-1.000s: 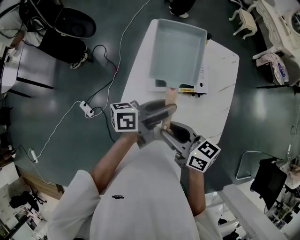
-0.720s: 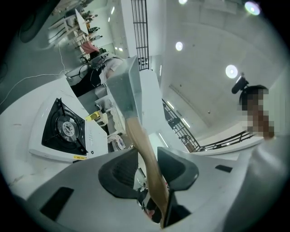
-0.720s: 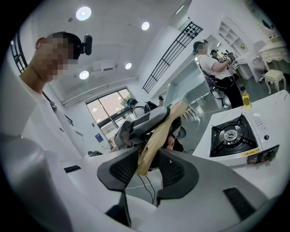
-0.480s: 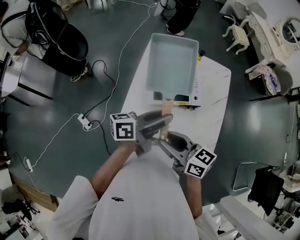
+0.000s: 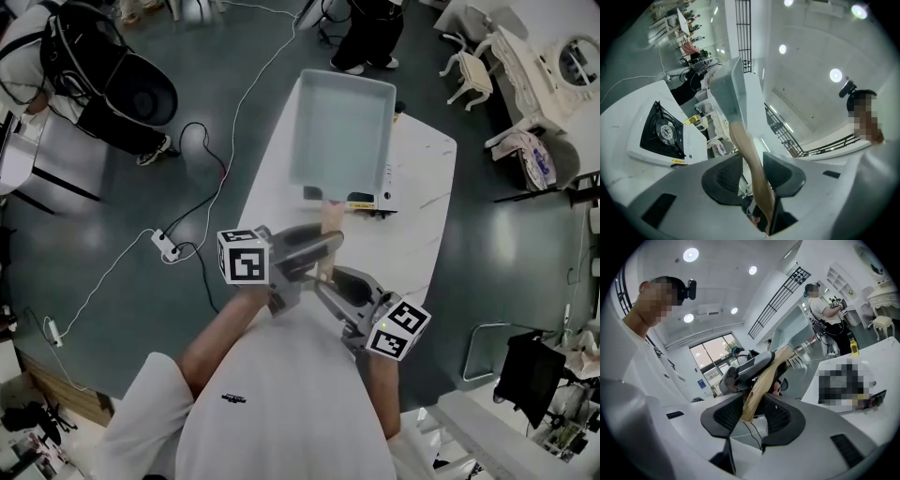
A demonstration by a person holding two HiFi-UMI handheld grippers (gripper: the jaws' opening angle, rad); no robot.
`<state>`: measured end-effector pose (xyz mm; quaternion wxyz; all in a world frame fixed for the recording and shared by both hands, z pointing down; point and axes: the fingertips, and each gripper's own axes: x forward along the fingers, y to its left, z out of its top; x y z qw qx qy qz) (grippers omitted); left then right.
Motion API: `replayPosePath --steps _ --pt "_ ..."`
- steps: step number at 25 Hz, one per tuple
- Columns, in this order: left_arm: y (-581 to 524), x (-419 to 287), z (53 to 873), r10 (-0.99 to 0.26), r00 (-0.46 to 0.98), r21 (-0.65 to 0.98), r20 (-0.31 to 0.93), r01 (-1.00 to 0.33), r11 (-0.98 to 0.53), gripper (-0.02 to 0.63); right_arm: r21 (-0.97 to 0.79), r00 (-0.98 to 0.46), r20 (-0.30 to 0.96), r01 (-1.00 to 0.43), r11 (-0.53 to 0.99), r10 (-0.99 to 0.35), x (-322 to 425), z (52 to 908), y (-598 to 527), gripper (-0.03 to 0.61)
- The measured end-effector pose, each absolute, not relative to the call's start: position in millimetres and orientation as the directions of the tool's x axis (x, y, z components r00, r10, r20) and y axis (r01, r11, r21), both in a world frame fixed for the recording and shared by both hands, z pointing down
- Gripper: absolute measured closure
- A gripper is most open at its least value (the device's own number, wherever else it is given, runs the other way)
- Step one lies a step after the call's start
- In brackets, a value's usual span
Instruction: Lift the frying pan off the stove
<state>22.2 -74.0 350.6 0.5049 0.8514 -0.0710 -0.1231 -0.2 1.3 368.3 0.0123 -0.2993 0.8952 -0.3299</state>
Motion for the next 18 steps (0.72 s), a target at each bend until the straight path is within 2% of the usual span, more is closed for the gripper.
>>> replayPosePath --steps 18 --pt "-78 24 355 -0.228 0.965 0.882 -0.131 0.008 -0.471 0.485 -0.613 -0.813 0.18 -0.533 0.584 -0.553 0 371 -3 0.445"
